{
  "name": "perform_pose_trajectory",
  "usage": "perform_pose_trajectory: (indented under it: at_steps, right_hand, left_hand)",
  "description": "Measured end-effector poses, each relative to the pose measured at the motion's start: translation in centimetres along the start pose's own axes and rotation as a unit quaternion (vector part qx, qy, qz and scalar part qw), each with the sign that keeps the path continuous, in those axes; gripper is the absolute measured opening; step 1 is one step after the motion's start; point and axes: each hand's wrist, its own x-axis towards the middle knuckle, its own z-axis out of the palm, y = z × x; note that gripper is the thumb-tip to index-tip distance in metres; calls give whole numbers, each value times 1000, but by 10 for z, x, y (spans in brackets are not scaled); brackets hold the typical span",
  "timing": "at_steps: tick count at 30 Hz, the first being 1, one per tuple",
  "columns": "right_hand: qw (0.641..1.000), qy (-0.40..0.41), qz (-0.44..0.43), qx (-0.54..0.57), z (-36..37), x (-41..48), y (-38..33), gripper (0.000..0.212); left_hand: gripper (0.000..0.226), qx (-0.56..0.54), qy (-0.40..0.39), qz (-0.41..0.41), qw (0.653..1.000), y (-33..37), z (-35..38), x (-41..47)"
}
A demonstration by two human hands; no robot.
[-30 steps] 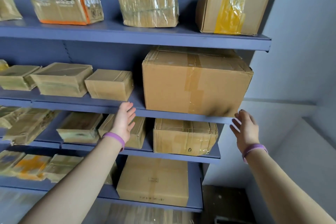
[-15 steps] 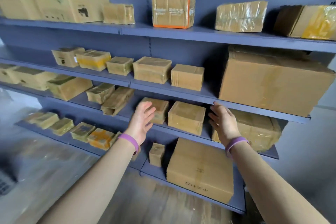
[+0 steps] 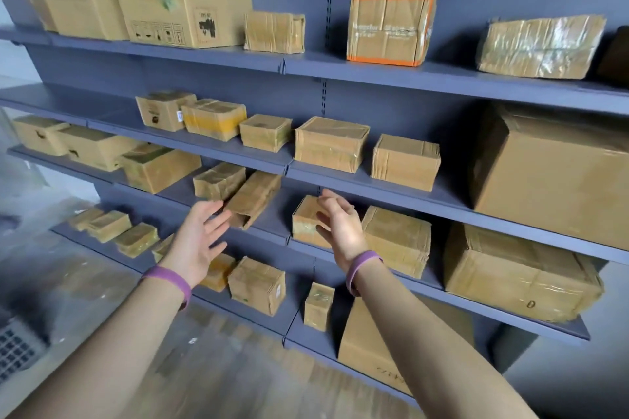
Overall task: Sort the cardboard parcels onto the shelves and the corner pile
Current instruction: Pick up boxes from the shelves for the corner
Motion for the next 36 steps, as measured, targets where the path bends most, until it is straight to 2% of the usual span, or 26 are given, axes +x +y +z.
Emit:
perform_pose_trajectory:
  at_steps: [5,10,18,25,31,36]
  right_hand:
    - [1000,4,11,15,53,72,15,39]
    - [999,-6,28,23,124,149,31,35]
    - [997,-36,63,-3,235,238,49,36]
    - [998,-30,63,-7,332,303,78,36]
    - [998,-5,63,-7,433,342,108,38]
    - [997,4,78,-9,531,361,127,25]
  left_hand:
    - [45,9,2,5,1000,16,-19,67]
    - [40,10,10,-7,1000,45,-42,146]
    - [44,-2,44,-9,999,93,-110,244]
    - [43,-14,55,-22,998,124,-188,328]
    - [41,-8,18,-34,999,153,-275,398]
    - [35,-6,10,-50,999,197,-353,445]
